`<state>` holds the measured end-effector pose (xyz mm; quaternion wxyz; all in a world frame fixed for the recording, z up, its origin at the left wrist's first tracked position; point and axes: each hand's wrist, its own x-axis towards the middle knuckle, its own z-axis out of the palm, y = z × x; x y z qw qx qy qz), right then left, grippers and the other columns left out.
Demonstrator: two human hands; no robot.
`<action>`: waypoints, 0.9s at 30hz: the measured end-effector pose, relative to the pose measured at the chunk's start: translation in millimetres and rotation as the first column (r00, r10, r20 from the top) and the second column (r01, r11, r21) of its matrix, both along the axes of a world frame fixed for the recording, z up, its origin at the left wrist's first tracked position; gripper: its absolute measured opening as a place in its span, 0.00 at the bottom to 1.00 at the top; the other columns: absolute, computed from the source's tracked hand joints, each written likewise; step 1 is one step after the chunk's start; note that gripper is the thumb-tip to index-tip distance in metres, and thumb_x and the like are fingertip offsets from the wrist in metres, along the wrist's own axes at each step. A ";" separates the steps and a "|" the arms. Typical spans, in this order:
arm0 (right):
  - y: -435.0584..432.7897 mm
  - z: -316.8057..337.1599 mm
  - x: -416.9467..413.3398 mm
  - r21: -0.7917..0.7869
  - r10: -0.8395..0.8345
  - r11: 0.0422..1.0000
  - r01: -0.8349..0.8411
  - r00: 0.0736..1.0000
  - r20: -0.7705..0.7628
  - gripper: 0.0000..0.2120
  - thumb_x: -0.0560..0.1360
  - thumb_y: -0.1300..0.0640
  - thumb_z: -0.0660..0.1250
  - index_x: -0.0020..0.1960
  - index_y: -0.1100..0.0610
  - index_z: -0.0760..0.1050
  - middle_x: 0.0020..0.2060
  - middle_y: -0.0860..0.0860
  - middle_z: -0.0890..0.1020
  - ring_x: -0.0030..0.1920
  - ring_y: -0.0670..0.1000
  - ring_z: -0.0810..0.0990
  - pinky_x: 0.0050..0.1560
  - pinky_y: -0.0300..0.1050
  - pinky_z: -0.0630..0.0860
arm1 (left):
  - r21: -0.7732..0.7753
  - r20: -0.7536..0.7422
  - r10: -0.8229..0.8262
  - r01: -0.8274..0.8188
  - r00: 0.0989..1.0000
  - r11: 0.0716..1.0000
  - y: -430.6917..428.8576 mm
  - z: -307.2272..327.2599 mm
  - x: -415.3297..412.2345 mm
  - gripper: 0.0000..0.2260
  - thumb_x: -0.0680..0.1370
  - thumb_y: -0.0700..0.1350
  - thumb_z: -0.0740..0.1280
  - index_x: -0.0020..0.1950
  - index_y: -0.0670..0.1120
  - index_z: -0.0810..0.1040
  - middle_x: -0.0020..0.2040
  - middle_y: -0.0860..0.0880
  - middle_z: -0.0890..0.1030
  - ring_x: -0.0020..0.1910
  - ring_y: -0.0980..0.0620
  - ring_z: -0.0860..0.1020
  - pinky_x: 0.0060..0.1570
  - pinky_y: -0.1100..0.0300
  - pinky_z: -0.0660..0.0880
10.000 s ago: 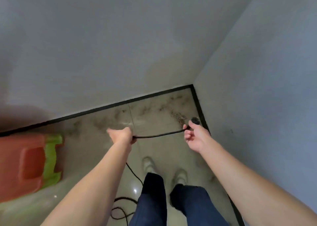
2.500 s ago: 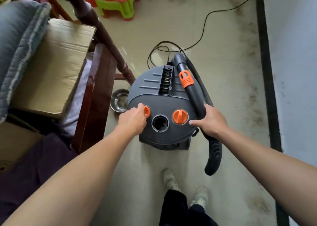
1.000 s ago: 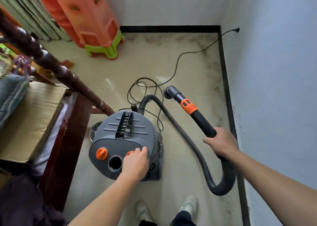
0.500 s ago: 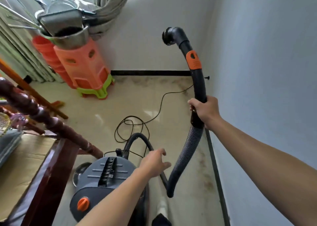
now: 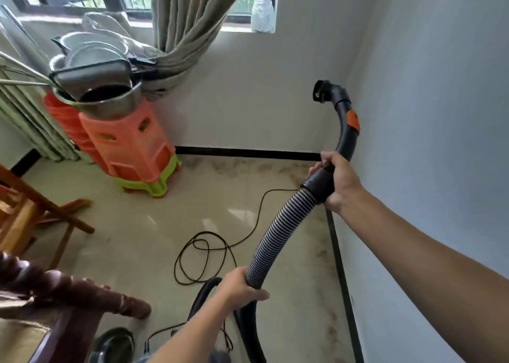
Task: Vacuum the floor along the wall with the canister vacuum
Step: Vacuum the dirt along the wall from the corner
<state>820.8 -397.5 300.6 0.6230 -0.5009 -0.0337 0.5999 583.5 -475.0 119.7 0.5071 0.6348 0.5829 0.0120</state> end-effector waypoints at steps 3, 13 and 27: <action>46.2 13.0 22.9 0.013 0.019 1.000 -0.019 1.000 -0.013 0.11 0.73 0.56 0.70 0.36 0.53 0.70 0.27 0.47 0.77 0.29 0.48 0.78 0.46 0.46 0.80 | 0.045 0.047 0.059 -0.061 0.997 0.997 48.7 5.4 1.2 0.16 0.60 0.54 0.76 0.34 0.50 0.70 0.31 0.55 0.73 0.30 0.57 0.71 0.31 0.64 0.66; 255.2 -17.5 105.3 -0.189 0.176 0.970 -0.150 0.976 0.131 0.07 0.75 0.59 0.67 0.41 0.57 0.71 0.25 0.51 0.77 0.27 0.50 0.78 0.30 0.43 0.80 | 0.358 -0.061 0.237 -0.200 0.970 0.912 264.7 61.4 24.1 0.12 0.62 0.39 0.73 0.35 0.54 0.74 0.30 0.56 0.74 0.29 0.59 0.72 0.25 0.69 0.65; 533.6 -93.5 59.6 -0.481 0.698 0.679 -0.554 0.690 0.192 0.05 0.78 0.60 0.65 0.45 0.60 0.71 0.33 0.55 0.75 0.31 0.55 0.75 0.36 0.49 0.76 | 0.451 -0.302 0.538 -0.379 0.787 0.808 445.3 54.9 10.5 0.07 0.66 0.43 0.67 0.40 0.52 0.72 0.35 0.54 0.78 0.36 0.50 0.77 0.33 0.58 0.72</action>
